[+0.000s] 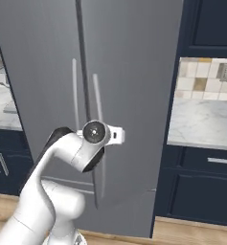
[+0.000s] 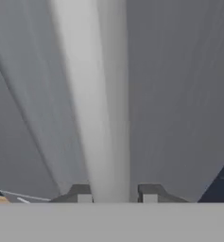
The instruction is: Retrieve a lemon from the fridge and place it on the cutting board with the fish.
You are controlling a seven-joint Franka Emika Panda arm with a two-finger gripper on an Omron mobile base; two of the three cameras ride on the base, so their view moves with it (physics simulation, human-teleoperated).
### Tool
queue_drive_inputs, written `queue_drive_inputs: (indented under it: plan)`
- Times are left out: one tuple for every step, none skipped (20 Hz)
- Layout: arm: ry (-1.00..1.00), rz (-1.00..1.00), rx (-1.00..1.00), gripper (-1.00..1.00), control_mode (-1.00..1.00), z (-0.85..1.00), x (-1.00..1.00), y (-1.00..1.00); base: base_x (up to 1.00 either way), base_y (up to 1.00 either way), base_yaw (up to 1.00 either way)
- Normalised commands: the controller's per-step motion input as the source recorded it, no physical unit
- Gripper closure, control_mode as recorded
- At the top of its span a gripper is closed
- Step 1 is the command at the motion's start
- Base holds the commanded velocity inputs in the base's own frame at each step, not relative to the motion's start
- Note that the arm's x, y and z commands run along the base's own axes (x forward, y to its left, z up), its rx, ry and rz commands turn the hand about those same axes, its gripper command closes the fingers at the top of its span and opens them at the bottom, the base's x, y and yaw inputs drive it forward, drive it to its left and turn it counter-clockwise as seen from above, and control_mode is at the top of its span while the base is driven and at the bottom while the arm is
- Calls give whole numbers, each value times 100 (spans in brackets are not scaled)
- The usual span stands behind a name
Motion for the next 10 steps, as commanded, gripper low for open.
queue_drive_inputs:
  plan:
    - [5, 5, 10, 100, -100, 19, -100, -100, 0, 0, 0]
    - [5, 5, 9, 100, -100, 16, -100, -100, 0, 0, 0]
    - [5, 5, 10, 100, -100, 11, -100, -100, 0, 0, 0]
    - [7, 2, 10, 100, -100, 5, -100, -100, 0, 0, 0]
    - [12, 0, 11, 100, -100, 0, -100, -100, 0, 0, 0]
    - [15, 0, 10, 100, -100, 0, -94, -100, 0, 0, 0]
    - [19, 0, 6, 100, -100, 0, -76, -100, 0, 0, 0]
    - [24, 0, 4, 100, -100, 0, -48, -100, 0, 0, 0]
    - [18, 0, 5, 100, -100, 0, -26, -100, 0, 0, 0]
    - [10, 0, 6, 100, -100, 0, 0, -100, 0, 0, 0]
